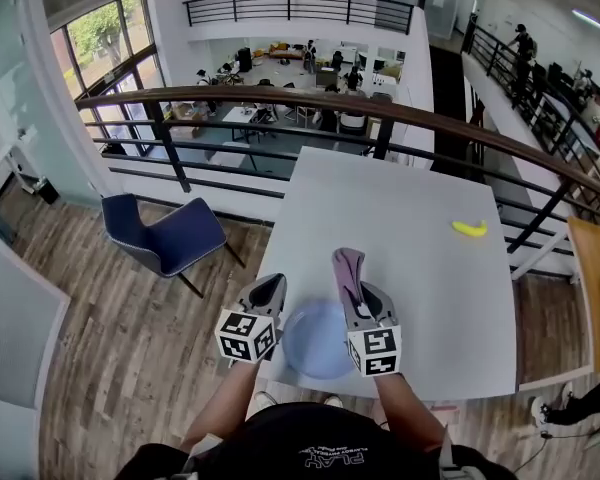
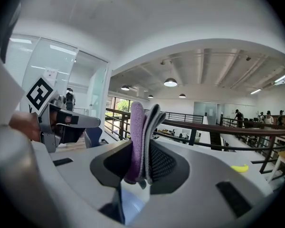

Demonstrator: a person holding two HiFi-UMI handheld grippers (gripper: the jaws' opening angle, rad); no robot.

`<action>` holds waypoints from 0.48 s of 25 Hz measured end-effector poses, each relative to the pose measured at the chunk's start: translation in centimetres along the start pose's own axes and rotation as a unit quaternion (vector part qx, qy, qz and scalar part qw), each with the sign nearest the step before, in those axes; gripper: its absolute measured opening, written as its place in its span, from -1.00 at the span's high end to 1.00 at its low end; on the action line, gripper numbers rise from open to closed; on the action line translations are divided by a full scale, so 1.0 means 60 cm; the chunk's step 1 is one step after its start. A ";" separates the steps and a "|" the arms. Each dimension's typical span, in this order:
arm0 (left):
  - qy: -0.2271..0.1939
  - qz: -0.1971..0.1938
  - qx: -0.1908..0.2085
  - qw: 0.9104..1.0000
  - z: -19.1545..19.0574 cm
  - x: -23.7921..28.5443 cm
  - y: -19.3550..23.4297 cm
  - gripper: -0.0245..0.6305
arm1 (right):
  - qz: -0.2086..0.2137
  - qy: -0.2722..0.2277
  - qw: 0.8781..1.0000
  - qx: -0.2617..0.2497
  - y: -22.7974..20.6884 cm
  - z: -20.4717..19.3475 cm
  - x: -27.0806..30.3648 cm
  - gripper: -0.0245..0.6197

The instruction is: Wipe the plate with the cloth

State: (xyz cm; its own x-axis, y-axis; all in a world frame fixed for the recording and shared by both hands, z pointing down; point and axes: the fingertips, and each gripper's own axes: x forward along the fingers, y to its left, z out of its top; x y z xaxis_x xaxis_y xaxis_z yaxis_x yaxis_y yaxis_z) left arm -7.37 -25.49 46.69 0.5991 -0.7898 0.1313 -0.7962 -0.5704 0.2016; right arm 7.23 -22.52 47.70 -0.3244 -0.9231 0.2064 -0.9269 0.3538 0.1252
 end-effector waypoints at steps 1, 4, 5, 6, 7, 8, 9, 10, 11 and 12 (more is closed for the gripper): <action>-0.001 0.001 0.002 1.000 0.000 -0.001 -0.001 0.89 | 0.000 -0.001 1.000 -0.001 0.000 0.002 -0.002 0.61; -0.001 0.001 0.006 1.000 0.002 -0.004 -0.007 0.89 | -0.003 0.003 1.000 -0.001 -0.002 0.000 -0.008 0.61; 0.000 -0.001 0.008 1.000 0.002 -0.005 -0.009 0.89 | -0.003 0.005 1.000 -0.001 -0.002 -0.002 -0.010 0.61; 0.003 -0.004 0.009 1.000 0.001 -0.006 -0.011 0.89 | -0.002 0.007 1.000 -0.001 0.000 -0.004 -0.011 0.61; 0.005 -0.007 0.010 1.000 0.001 -0.007 -0.012 0.89 | -0.001 0.008 1.000 0.000 0.001 -0.005 -0.012 0.61; 0.007 -0.009 0.009 1.000 0.001 -0.009 -0.012 0.89 | 0.001 0.009 1.000 0.001 0.004 -0.007 -0.011 0.61; 0.009 -0.010 0.009 1.000 0.000 -0.010 -0.011 0.89 | 0.002 0.010 1.000 0.002 0.006 -0.008 -0.011 0.61; 0.011 -0.010 0.008 1.000 -0.002 -0.011 -0.011 0.89 | 0.003 0.010 1.000 0.002 0.008 -0.010 -0.012 0.61; 0.012 -0.010 0.007 1.000 -0.004 -0.012 -0.011 0.89 | 0.004 0.010 1.000 0.003 0.009 -0.011 -0.012 0.61; 0.012 -0.011 0.006 1.000 -0.005 -0.013 -0.011 0.89 | 0.004 0.010 1.000 0.003 0.010 -0.011 -0.012 0.61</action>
State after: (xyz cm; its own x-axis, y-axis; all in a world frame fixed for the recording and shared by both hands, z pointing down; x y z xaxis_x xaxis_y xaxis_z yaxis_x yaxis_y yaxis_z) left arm -7.26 -24.43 46.72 0.6176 -0.7719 0.1508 -0.7842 -0.5899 0.1923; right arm 7.07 -21.53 48.26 -0.3290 -0.9168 0.2265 -0.9251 0.3610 0.1175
